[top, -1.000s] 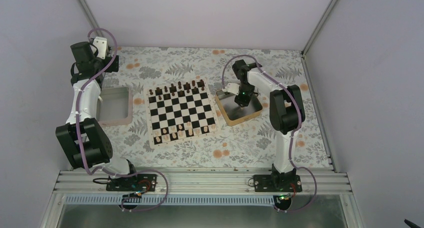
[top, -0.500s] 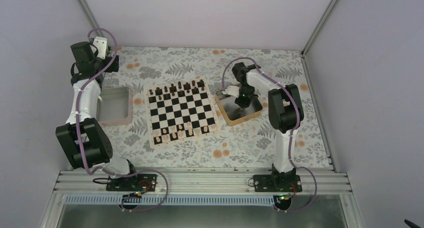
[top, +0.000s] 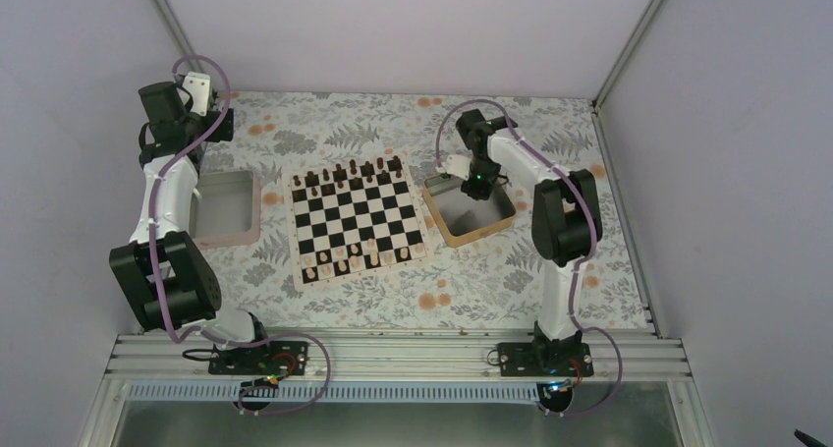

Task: Set up the chess pieces on the board
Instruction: Pick up the chess piece from the storage box, then place the chess piece on the chessboard.

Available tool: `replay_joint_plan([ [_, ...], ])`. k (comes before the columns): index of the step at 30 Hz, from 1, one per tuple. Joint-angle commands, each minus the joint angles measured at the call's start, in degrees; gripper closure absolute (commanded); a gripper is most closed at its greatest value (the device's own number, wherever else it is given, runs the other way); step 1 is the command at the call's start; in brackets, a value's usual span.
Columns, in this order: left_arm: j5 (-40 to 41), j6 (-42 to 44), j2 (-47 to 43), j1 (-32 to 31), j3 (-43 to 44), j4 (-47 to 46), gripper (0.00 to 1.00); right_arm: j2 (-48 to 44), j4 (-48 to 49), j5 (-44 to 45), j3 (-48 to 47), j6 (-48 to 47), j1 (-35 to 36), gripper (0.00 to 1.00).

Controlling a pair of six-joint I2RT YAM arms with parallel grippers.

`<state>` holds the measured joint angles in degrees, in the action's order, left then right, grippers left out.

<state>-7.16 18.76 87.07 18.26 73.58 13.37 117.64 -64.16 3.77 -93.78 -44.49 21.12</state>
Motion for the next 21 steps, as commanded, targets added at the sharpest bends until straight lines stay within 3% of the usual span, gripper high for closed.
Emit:
replay_joint_plan([
  [1,-0.8,-0.6,-0.3,0.4,0.2,-0.4,0.0,-5.9,-0.7,1.1,-4.8,0.8,4.8,0.95],
  [17,-1.4,-0.6,-1.3,0.4,0.2,-0.3,0.0,4.0,-2.1,1.9,-11.4,-2.7,26.8,0.95],
  [21,-1.9,-0.6,-1.5,0.4,0.1,-0.2,0.0,7.4,-2.5,1.0,-13.6,-4.1,29.2,0.95],
])
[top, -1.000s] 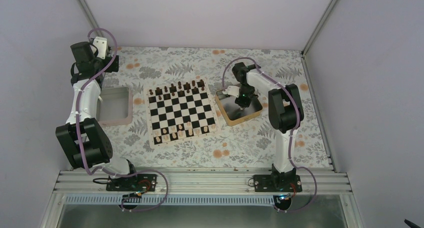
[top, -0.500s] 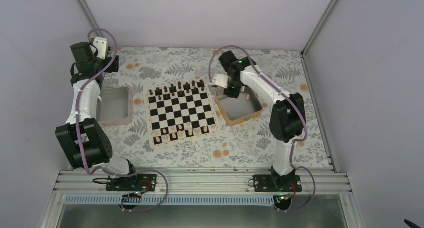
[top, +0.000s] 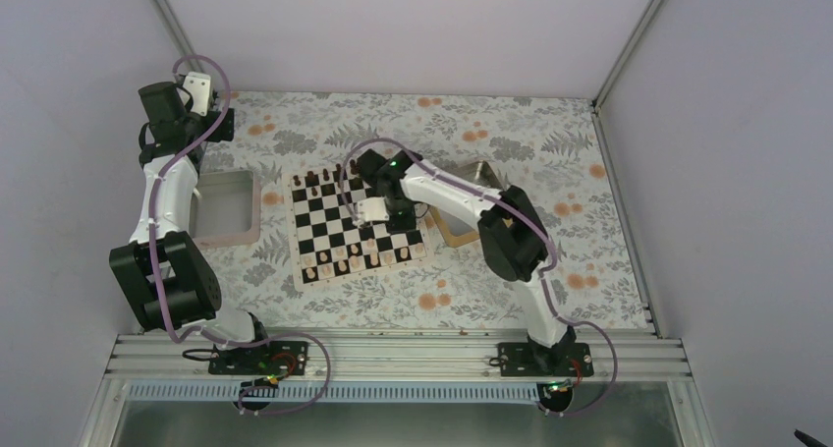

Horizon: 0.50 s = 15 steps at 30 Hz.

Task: Set up the chess pieces on the board
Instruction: Place the chess piece on the chessboard.

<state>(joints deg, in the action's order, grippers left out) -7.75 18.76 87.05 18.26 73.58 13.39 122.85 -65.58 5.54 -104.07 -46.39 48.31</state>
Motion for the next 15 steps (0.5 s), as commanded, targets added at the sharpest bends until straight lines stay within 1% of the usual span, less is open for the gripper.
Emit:
replay_joint_plan([
  [1,-1.3,-0.6,-1.5,0.5,0.0,-0.2,0.0,3.0,-1.4,-1.0,-4.0,-2.6,2.3,0.95],
  [5,-1.4,-0.6,-1.9,0.5,-0.1,-0.3,0.0,5.8,-3.0,-3.0,-6.7,-3.9,3.2,0.95],
  [15,-1.7,-0.5,-2.0,0.5,-0.1,-0.3,0.0,9.0,-5.2,-5.7,-8.9,-6.0,4.1,0.94],
])
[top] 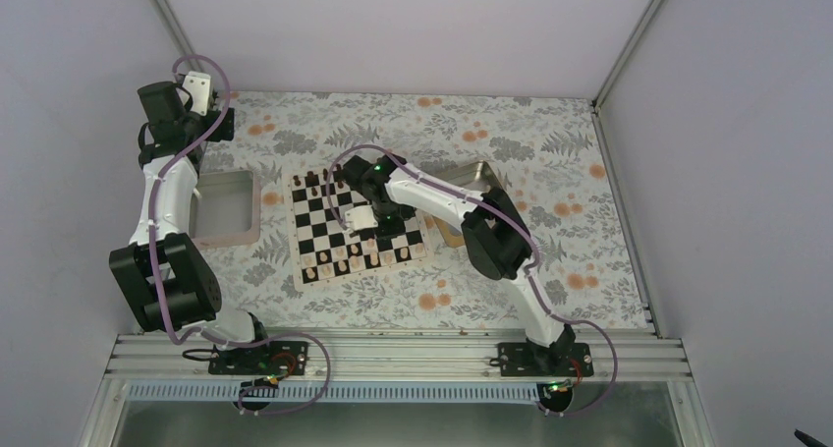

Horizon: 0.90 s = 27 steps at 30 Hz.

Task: Set up the chess pieces on the board
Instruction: Place the chess piece on the chessboard.

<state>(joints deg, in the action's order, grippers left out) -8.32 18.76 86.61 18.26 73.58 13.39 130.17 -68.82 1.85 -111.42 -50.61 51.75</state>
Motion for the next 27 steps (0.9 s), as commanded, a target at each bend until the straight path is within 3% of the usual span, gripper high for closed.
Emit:
replay_joint_plan([
  [1,-1.1,-0.5,-1.5,0.4,0.0,-0.3,0.0,1.8,-2.1,-2.3,-1.6,-2.0,0.7,0.94],
  [27,-0.9,-0.2,-1.3,0.5,-0.5,-0.8,0.0,5.0,-2.7,-3.5,-3.5,-2.8,0.7,0.9],
])
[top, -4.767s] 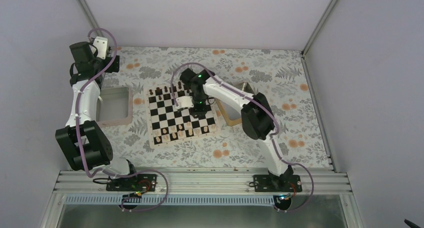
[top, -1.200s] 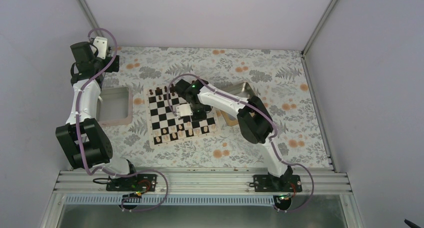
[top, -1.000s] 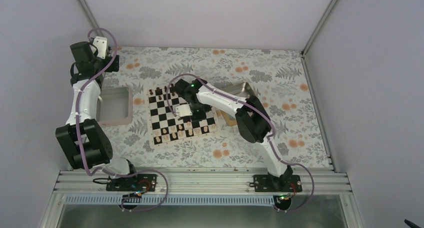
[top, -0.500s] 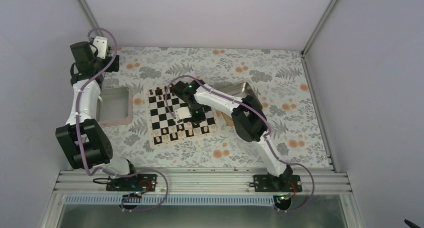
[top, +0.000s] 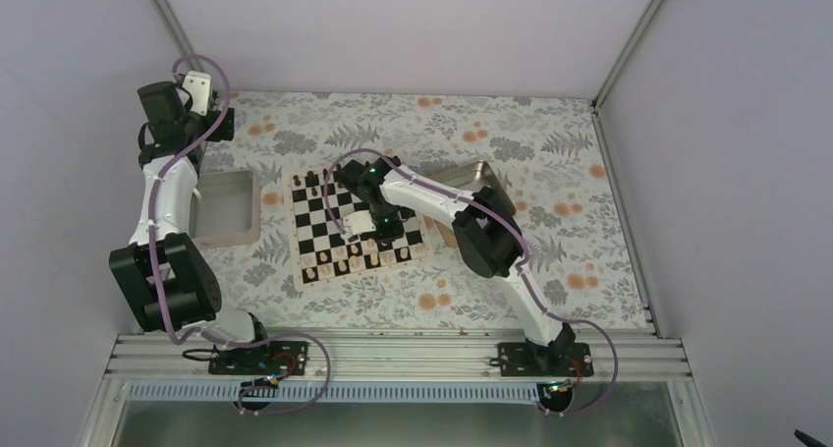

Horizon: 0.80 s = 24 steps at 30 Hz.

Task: Set up the chess pieces on the board
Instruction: Place the chess piece on the chessboard.

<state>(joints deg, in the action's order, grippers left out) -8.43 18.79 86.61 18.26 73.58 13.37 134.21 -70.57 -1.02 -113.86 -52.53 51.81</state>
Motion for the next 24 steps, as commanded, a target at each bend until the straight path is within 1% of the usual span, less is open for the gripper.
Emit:
replay_joint_plan([
  [1,-0.8,-0.2,-1.3,0.5,-0.5,-0.7,0.0,0.9,-0.8,-0.7,-1.0,-0.8,0.7,0.89],
  [7,-0.7,-0.3,-1.3,0.5,-0.5,-0.7,0.0,0.0,-0.4,-0.3,-0.6,-0.8,0.5,0.81],
  [16,-0.6,-0.2,-1.3,0.5,-0.4,-0.5,0.0,-1.8,0.1,0.4,0.0,-0.3,0.4,0.74],
  [24,-0.7,-0.2,-1.4,0.5,-0.3,-0.3,0.0,-6.1,0.1,2.8,1.2,0.8,-3.2,0.66],
])
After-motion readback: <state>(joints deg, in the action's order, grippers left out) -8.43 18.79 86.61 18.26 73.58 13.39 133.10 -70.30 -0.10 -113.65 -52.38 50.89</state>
